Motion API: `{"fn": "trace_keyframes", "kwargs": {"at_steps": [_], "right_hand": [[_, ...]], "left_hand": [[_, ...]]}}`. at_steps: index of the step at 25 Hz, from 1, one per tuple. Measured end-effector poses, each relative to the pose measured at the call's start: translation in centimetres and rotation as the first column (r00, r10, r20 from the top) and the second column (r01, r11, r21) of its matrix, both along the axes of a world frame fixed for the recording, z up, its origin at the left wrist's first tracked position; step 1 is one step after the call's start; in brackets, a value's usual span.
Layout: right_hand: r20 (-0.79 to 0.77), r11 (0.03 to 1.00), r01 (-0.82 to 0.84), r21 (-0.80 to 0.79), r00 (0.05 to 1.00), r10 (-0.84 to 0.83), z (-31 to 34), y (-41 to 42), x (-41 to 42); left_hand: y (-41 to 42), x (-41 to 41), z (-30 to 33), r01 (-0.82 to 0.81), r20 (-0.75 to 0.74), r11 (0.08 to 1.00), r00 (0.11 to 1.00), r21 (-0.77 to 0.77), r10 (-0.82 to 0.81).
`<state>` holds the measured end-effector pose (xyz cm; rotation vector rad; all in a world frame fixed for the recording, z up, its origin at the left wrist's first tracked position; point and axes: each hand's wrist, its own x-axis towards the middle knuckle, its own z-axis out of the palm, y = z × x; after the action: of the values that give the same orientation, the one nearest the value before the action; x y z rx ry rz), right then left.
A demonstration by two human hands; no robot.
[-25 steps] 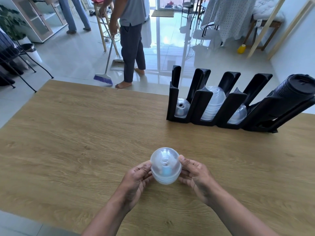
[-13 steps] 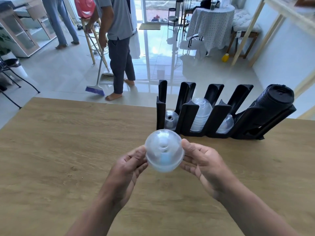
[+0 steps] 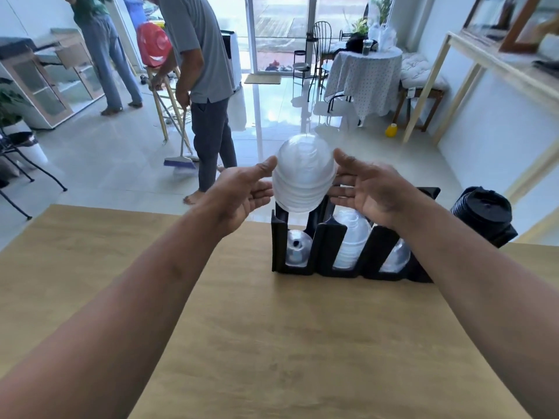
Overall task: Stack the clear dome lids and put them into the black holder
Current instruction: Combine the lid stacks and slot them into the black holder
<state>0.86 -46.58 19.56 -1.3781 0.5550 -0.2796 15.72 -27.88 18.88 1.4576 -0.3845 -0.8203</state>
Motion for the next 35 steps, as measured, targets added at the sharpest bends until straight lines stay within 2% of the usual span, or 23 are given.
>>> {"fn": "trace_keyframes", "kwargs": {"at_steps": [7, 11, 15, 27, 35], "right_hand": [[-0.039, 0.997, -0.071, 0.0, 0.997, 0.071, -3.3, -1.5, 0.7], [0.006, 0.996, -0.084, -0.008, 0.996, 0.084, -3.8, -2.1, 0.3], [0.035, 0.996, -0.09, 0.027, 0.995, 0.089, -4.2, -2.5, -0.7], [-0.215, 0.995, -0.081, 0.057, 0.972, 0.092, -5.9, -1.5, 1.5], [-0.373, 0.999, -0.028, 0.022, 0.927, 0.034, -7.5, -1.5, 3.3]], "left_hand": [[-0.6, 1.5, -3.2, 0.014, 0.0, 1.0, 1.0, 0.026, -0.014], [-0.4, 1.3, -3.6, 0.016, 0.012, 1.0, 1.0, 0.01, -0.016], [-0.3, 0.5, -4.3, 0.101, 0.039, 0.995, 0.994, -0.002, -0.1], [-1.3, 3.0, -7.5, 0.197, -0.169, 0.96, 0.972, 0.199, -0.164], [-1.6, 3.9, -10.4, 0.189, -0.268, 0.961, 0.954, 0.2, -0.132]]}}
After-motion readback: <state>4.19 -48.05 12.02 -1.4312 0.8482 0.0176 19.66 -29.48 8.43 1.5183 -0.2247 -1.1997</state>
